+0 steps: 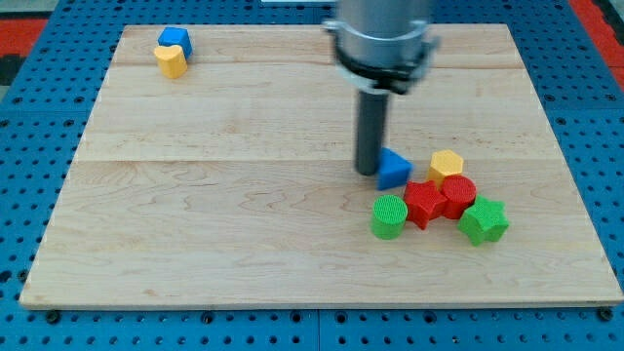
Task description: Separate yellow heart and blue cube
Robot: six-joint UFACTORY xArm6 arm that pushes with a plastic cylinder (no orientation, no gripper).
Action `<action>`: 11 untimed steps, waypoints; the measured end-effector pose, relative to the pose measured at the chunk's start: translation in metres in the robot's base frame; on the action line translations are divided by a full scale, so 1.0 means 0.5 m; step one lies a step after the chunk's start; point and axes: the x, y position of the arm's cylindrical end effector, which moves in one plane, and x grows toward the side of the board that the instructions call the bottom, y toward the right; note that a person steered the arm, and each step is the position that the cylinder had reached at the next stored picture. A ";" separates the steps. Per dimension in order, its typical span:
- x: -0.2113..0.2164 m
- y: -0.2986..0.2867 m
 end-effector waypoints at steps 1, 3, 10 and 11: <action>0.035 0.053; -0.144 -0.408; -0.302 -0.567; -0.290 -0.659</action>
